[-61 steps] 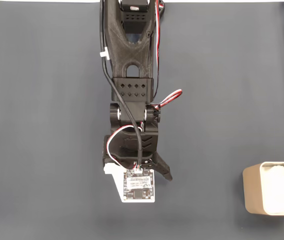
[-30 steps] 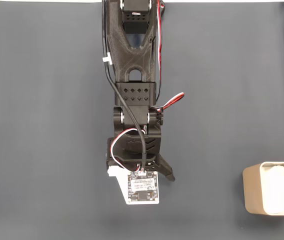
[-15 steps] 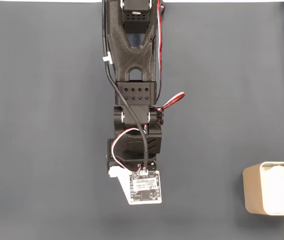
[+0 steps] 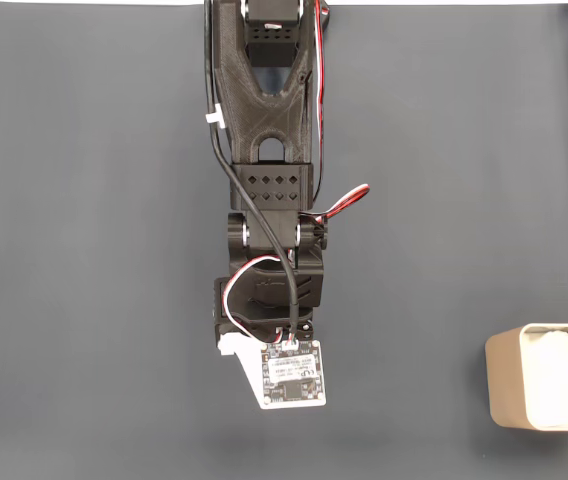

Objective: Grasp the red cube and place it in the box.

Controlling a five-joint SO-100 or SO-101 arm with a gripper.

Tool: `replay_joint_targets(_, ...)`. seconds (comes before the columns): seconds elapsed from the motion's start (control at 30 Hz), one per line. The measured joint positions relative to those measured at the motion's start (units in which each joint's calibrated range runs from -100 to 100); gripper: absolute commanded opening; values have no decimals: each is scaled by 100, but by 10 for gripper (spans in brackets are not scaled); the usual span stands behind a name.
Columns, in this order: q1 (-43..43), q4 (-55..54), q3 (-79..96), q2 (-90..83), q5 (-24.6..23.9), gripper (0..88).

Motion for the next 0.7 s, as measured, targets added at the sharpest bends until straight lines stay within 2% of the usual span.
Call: replay_joint_targets(0.7, -22, 247, -307, -148, -44, 0)
